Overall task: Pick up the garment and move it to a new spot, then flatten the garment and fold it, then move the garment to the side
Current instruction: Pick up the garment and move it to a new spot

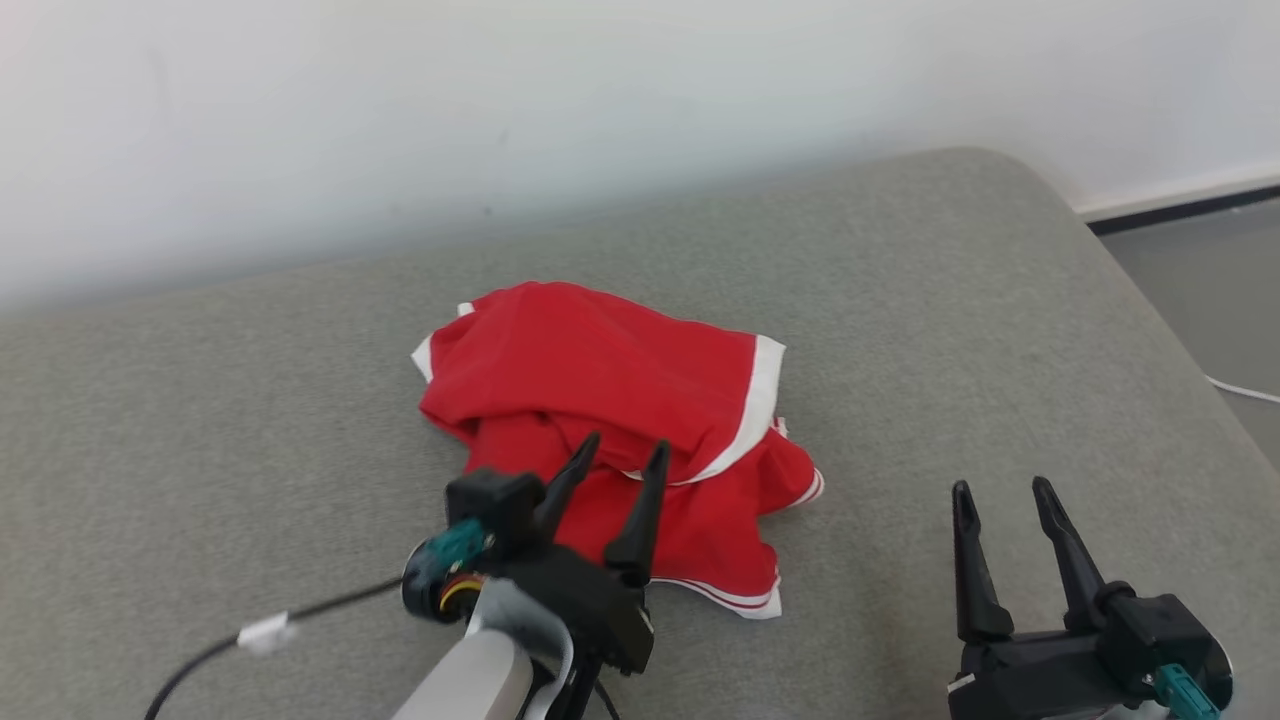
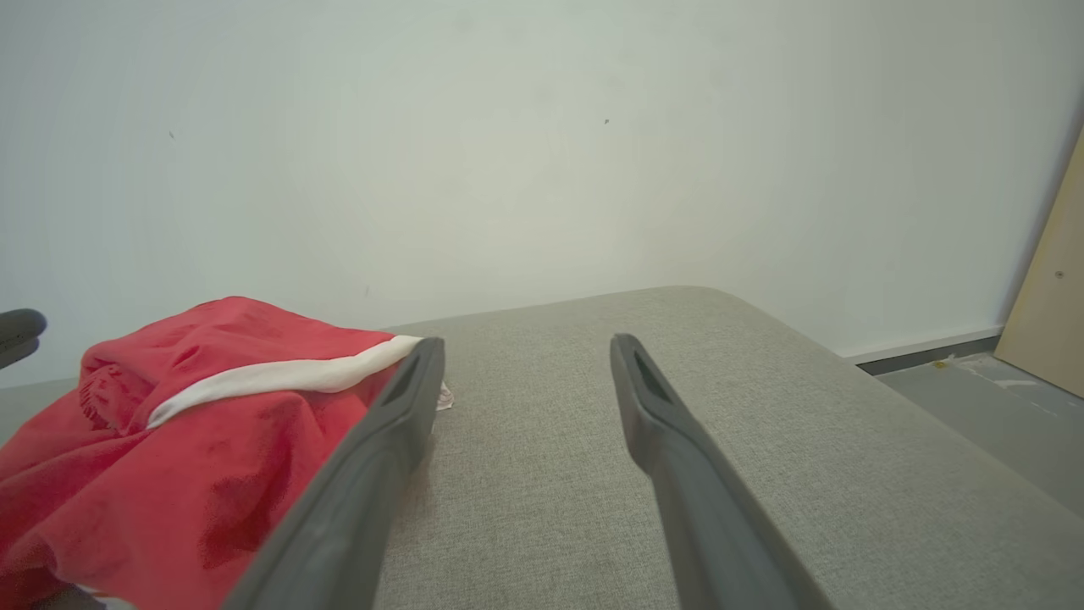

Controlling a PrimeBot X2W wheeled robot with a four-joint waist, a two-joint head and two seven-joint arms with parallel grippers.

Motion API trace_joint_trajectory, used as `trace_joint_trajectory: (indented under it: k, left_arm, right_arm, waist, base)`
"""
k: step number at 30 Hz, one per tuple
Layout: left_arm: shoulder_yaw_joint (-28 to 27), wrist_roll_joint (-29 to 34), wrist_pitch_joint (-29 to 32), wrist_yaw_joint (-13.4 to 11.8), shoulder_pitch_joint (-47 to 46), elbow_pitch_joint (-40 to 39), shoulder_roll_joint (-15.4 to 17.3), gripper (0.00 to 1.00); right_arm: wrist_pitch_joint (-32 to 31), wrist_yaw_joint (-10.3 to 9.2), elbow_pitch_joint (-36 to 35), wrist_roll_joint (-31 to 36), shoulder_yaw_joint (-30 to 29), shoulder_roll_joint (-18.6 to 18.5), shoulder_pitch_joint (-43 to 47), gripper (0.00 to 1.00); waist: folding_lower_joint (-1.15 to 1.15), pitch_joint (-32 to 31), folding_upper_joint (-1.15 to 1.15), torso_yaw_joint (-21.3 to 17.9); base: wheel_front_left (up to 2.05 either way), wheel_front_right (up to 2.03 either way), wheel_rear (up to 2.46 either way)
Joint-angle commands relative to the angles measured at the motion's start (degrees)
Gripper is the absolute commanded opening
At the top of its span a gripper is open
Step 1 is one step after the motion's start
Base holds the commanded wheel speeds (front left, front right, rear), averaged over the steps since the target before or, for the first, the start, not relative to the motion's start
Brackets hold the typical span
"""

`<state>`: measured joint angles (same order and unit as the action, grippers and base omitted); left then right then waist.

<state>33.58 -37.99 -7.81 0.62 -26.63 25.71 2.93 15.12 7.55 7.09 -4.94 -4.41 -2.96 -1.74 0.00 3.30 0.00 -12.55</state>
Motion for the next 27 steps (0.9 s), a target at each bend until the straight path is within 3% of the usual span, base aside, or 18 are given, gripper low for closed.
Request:
trace_joint_trajectory:
  k: [1,6,13,20,27]
  left_arm:
    - [-0.45,0.06,-1.77,-0.27,1.78,-0.63,-0.04,1.00]
    - [-3.89,0.99,-6.93,-1.39,7.77,-5.22,1.08,1.00]
    - [-10.25,6.10,-7.44,-3.09,16.15,-10.93,3.11,1.00]
    - [-16.20,10.56,-7.42,-3.75,21.58,-15.61,3.31,1.00]
    - [-14.36,11.79,-4.20,-2.04,17.46,-12.47,3.94,1.00]
  right_arm:
    - [0.05,-0.12,0.12,0.06,-0.10,0.17,0.76,1.00]
    - [0.05,-0.12,0.36,0.67,-1.31,0.14,1.80,1.00]
    - [0.05,-0.12,0.94,1.19,-2.12,0.14,2.40,1.00]
    - [0.04,-0.12,1.12,1.38,-1.78,0.15,2.44,1.00]
    - [-0.10,-0.12,1.31,0.89,-1.20,0.14,1.36,1.00]
  waist:
    - [0.00,-1.92,0.00,3.00]
    - [0.00,-3.09,0.00,6.28]
    - [0.00,-3.65,0.00,9.06]
    - [0.00,-3.40,0.00,9.12]
    - [0.00,-2.74,0.00,6.76]
  base:
    - [0.00,0.00,0.00]
    - [0.00,0.00,0.00]
    - [0.00,0.00,0.00]
    - [0.00,0.00,0.00]
    - [0.00,0.00,0.00]
